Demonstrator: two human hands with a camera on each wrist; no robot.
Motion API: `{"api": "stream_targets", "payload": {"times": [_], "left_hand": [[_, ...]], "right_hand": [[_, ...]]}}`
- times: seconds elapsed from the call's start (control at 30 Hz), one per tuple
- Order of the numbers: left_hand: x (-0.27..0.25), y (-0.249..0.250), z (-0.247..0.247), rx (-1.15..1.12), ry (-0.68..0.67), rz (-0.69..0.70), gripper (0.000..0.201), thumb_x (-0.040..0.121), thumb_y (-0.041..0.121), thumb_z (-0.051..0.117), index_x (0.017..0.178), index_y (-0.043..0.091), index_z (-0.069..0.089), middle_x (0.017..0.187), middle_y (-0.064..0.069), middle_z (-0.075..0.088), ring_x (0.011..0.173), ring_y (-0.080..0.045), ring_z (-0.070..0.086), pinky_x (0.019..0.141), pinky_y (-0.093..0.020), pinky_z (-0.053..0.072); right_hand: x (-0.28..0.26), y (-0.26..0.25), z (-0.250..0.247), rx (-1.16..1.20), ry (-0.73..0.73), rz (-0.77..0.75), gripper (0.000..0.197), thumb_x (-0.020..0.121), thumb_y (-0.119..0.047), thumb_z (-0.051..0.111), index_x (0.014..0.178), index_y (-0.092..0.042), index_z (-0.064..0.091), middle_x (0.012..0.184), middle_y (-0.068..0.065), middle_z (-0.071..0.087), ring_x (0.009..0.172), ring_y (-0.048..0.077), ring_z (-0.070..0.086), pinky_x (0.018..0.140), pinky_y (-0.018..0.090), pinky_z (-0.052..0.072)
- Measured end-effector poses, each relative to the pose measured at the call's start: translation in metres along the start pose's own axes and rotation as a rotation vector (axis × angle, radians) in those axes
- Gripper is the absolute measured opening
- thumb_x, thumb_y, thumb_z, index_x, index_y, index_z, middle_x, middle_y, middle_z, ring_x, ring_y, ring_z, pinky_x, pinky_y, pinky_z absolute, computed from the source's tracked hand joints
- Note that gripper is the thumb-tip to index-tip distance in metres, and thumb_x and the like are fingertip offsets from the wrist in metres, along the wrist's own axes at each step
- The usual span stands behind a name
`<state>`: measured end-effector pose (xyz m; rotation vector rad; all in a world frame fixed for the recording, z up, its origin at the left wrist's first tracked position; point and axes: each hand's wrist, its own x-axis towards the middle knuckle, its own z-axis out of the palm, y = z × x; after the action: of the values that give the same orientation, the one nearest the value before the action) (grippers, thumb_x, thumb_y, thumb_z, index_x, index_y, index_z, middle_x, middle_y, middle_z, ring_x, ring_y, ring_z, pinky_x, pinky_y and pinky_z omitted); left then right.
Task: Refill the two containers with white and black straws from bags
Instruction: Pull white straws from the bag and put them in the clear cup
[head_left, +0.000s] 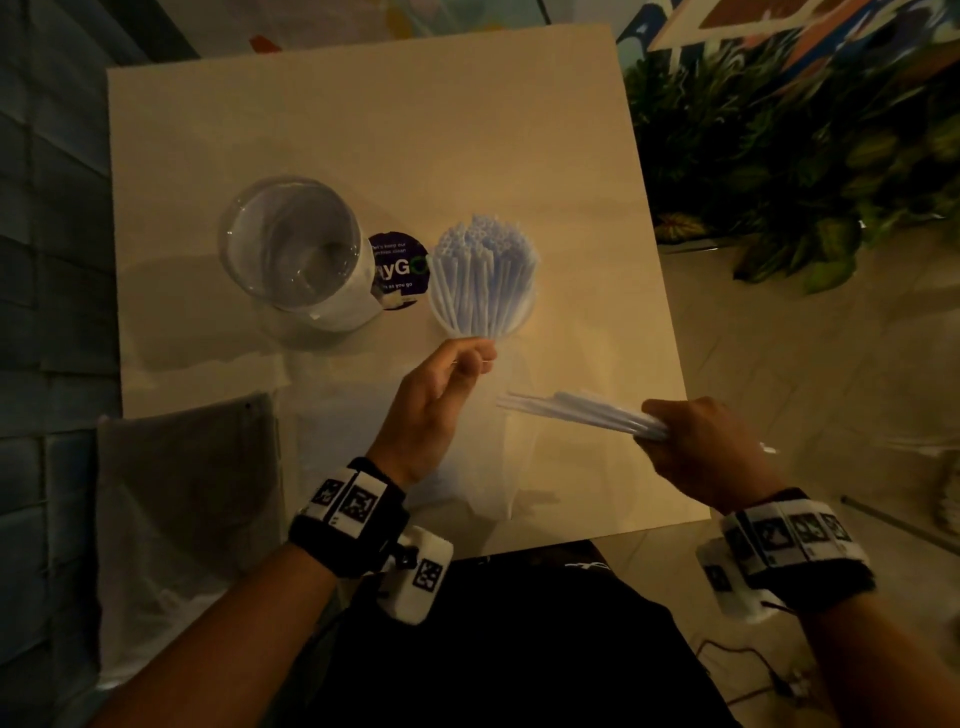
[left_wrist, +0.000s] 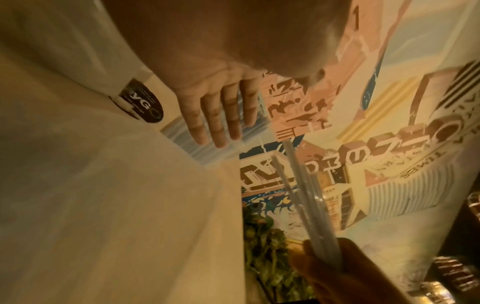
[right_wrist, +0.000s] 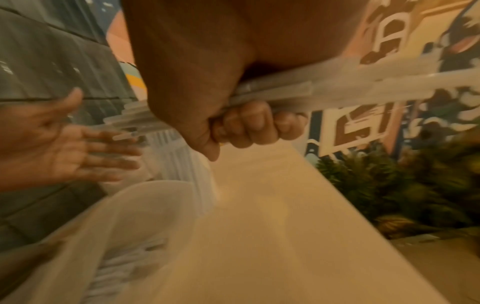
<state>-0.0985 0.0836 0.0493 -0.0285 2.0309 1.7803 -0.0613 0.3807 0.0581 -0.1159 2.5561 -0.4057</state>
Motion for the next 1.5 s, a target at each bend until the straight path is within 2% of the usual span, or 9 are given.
{"api": "stream_targets", "payload": {"times": [0.27, 0.37, 0.5, 0.67, 0.97, 1.17, 1.23, 1.37, 1.5], "left_hand": [[-0.007, 0.037, 0.022, -0.072, -0.013, 0.128, 0.074, 0.088, 0.071, 0.037, 0.128, 0.012, 0.056, 0.119, -0.001, 0.067, 0.111, -0.012, 0.064, 0.090, -0.022, 0.052], [-0.007, 0.038, -0.005, -0.117, 0.109, 0.207, 0.069, 0.090, 0.068, 0.041, 0.133, 0.014, 0.049, 0.128, -0.003, 0.060, 0.119, -0.018, 0.059, 0.098, -0.030, 0.050], [-0.008, 0.003, -0.040, -0.001, 0.262, 0.103, 0.057, 0.088, 0.060, 0.055, 0.126, 0.018, 0.056, 0.124, 0.002, 0.063, 0.115, -0.015, 0.060, 0.101, -0.037, 0.049], [-0.018, -0.072, -0.072, 0.714, 0.183, -0.117, 0.061, 0.084, 0.046, 0.066, 0.136, 0.021, 0.047, 0.140, -0.003, 0.048, 0.125, -0.024, 0.047, 0.104, -0.039, 0.039], [-0.048, -0.119, -0.088, 0.900, 0.044, -0.154, 0.077, 0.075, 0.041, 0.065, 0.144, 0.017, 0.040, 0.149, -0.010, 0.039, 0.135, -0.031, 0.037, 0.111, -0.047, 0.030], [-0.038, -0.122, -0.088, 1.023, 0.033, -0.248, 0.085, 0.075, 0.037, 0.077, 0.148, 0.021, 0.035, 0.156, -0.008, 0.029, 0.141, -0.030, 0.028, 0.114, -0.047, 0.025], [-0.038, -0.128, -0.093, 1.064, 0.016, -0.290, 0.093, 0.073, 0.047, 0.076, 0.150, 0.031, 0.027, 0.160, -0.004, 0.019, 0.145, -0.029, 0.019, 0.117, -0.048, 0.020], [-0.042, -0.140, -0.100, 1.010, -0.034, -0.407, 0.105, 0.071, 0.061, 0.073, 0.151, 0.045, 0.007, 0.163, 0.007, -0.003, 0.150, -0.024, -0.003, 0.119, -0.053, 0.009], [-0.043, -0.146, -0.092, 0.995, -0.062, -0.419, 0.101, 0.073, 0.063, 0.071, 0.151, 0.046, 0.008, 0.163, 0.007, 0.000, 0.149, -0.025, 0.000, 0.119, -0.052, 0.014]], "right_hand": [[0.039, -0.114, -0.001, 0.192, 0.103, -0.339, 0.016, 0.087, -0.036, 0.058, 0.097, -0.028, 0.069, 0.074, 0.008, 0.069, 0.063, 0.032, 0.062, 0.057, 0.033, 0.040], [0.056, -0.127, -0.021, 0.354, 0.187, -0.322, 0.012, 0.093, -0.030, 0.063, 0.081, -0.030, 0.062, 0.067, 0.001, 0.064, 0.058, 0.023, 0.060, 0.056, 0.030, 0.037], [0.069, -0.148, -0.068, 0.749, 0.556, -0.337, 0.021, 0.095, -0.015, 0.065, 0.074, -0.017, 0.062, 0.059, -0.014, 0.051, 0.050, 0.000, 0.050, 0.053, 0.008, 0.033], [0.104, -0.169, -0.085, 1.182, 0.671, -0.370, 0.034, 0.097, -0.022, 0.060, 0.065, -0.022, 0.046, 0.055, 0.004, 0.045, 0.046, 0.020, 0.044, 0.047, 0.034, 0.037], [0.140, -0.177, -0.041, 1.059, 0.575, -0.277, 0.023, 0.094, -0.020, 0.069, 0.080, -0.006, 0.057, 0.072, 0.019, 0.062, 0.065, 0.033, 0.063, 0.061, 0.043, 0.054], [0.123, -0.156, -0.064, 0.975, 0.795, -0.328, 0.014, 0.094, -0.017, 0.068, 0.092, -0.009, 0.057, 0.082, -0.001, 0.061, 0.076, 0.014, 0.063, 0.072, 0.028, 0.054], [0.108, -0.138, -0.062, 0.956, 0.852, -0.311, 0.011, 0.097, -0.016, 0.063, 0.093, -0.008, 0.056, 0.081, 0.007, 0.062, 0.074, 0.020, 0.062, 0.069, 0.030, 0.053], [0.076, -0.097, -0.022, 0.903, 0.717, -0.137, 0.013, 0.100, -0.015, 0.058, 0.089, -0.009, 0.057, 0.072, 0.012, 0.061, 0.061, 0.016, 0.058, 0.060, 0.019, 0.047], [0.060, -0.063, 0.051, 0.709, 0.363, 0.147, 0.012, 0.096, -0.009, 0.060, 0.087, -0.015, 0.063, 0.072, 0.006, 0.066, 0.064, 0.023, 0.064, 0.055, 0.012, 0.046]]}}
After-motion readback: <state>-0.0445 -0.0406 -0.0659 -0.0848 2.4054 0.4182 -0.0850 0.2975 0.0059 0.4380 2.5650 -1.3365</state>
